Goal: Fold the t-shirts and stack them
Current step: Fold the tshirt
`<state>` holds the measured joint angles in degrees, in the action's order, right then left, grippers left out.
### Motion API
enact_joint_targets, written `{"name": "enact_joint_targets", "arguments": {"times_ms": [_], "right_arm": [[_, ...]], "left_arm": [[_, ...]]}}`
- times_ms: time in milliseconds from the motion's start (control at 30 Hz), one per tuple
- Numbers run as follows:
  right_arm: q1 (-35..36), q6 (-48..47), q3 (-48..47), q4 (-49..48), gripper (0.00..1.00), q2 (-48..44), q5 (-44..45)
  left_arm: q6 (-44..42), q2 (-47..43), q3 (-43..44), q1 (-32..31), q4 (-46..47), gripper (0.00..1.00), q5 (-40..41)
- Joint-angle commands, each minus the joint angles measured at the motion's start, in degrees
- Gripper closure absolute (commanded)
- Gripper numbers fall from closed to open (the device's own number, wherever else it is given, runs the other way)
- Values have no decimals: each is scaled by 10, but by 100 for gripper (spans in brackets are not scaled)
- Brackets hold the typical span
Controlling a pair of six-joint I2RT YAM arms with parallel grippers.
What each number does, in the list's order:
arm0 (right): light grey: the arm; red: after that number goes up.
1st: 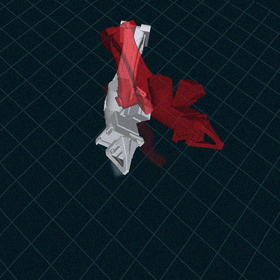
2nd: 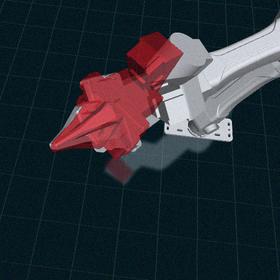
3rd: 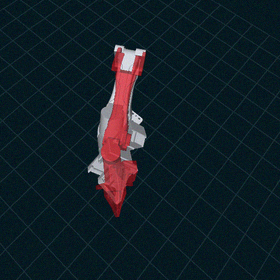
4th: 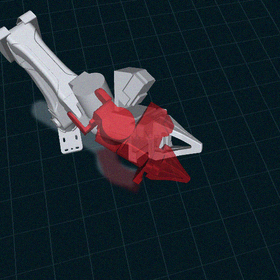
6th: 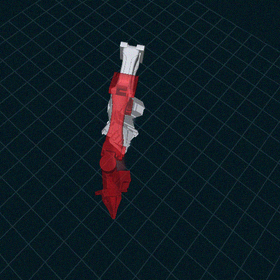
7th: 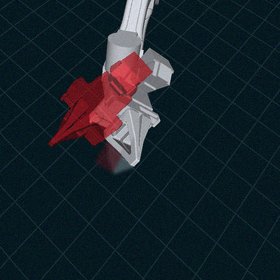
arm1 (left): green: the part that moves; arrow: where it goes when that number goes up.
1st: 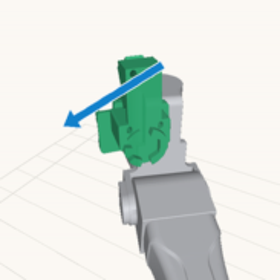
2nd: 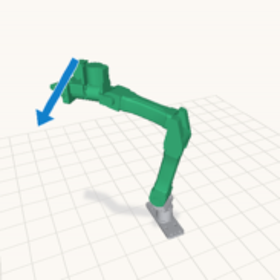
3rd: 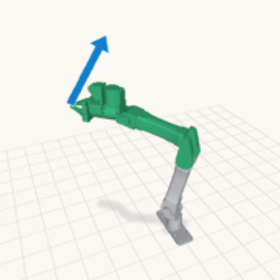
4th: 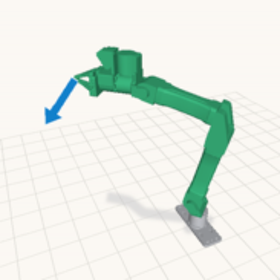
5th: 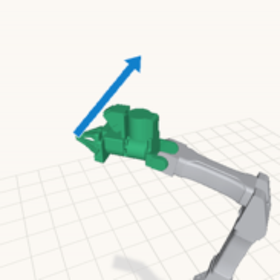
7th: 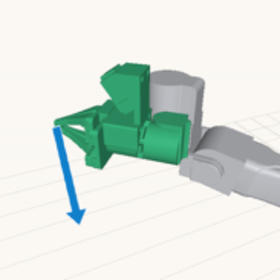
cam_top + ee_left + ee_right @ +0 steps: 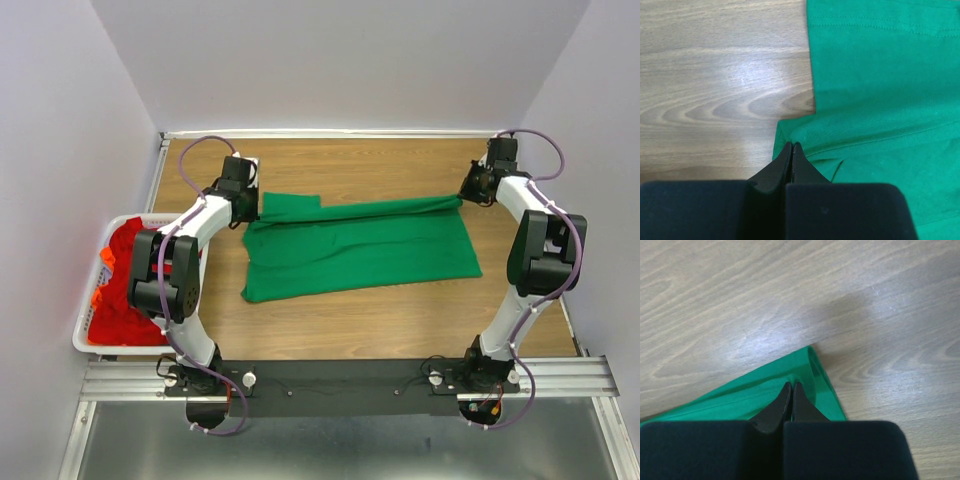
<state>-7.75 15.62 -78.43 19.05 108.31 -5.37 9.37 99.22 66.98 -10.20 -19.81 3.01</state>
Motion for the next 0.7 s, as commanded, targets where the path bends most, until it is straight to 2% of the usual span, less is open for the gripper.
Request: {"name": "enact_joint_targets", "arguments": {"times_ms": [0,333,400,467,500,533,600,633,667], "right_arm": [[-13,0,15,-5,99,20,48],[-13,20,27,-4,99,51,41],[-13,23,28,-4,95,51,39],[-13,21,29,-3,82,44,25],[-13,24,30,-3,77,40,17],[-13,25,31,-3,67,36,1],[-13,28,34,-3,54,26,-10],[-13,33,40,-2,45,14,-16],[-12,37,43,-1,41,-1,-18]], "left_arm": [[6,-17,-15,5,-21,100,37],[37,19,-26,5,-37,100,37],[45,21,-24,5,-42,100,38],[57,17,-19,6,-51,87,37],[61,14,-16,5,-53,61,37],[67,4,-12,6,-57,42,31],[73,-8,-3,5,-62,14,31],[76,-17,3,5,-66,11,31],[76,-21,20,5,-68,10,31]]}}
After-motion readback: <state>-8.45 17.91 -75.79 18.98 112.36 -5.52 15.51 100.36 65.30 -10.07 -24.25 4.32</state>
